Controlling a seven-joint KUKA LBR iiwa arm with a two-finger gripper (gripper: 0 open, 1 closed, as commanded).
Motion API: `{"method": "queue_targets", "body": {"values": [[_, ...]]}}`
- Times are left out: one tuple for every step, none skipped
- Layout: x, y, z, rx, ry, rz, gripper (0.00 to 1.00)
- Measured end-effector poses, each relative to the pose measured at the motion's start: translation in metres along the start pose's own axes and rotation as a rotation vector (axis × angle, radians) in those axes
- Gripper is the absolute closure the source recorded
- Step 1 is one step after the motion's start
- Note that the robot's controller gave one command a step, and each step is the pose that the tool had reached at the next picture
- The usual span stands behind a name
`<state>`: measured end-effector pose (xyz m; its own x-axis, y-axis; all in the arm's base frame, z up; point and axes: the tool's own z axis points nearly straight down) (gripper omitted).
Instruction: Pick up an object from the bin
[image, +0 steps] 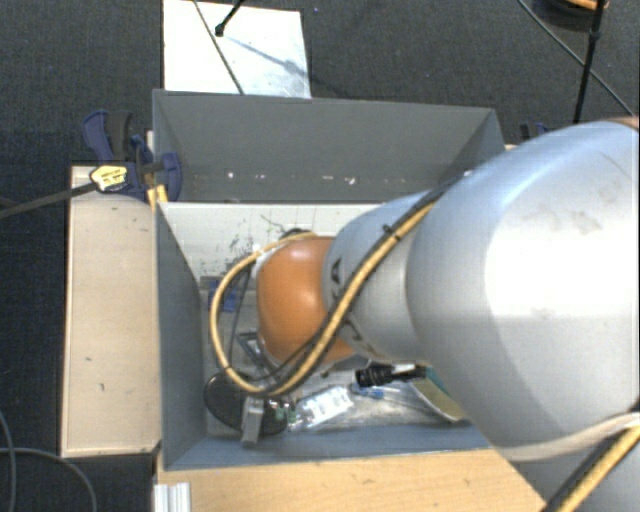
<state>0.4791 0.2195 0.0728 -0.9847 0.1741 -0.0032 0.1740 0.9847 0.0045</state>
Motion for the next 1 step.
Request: {"method": "queue_targets", "body": {"values": [[-0.0043,-0.0013,-0.0012,-0.001,-0.007,0.007,1.0]]}}
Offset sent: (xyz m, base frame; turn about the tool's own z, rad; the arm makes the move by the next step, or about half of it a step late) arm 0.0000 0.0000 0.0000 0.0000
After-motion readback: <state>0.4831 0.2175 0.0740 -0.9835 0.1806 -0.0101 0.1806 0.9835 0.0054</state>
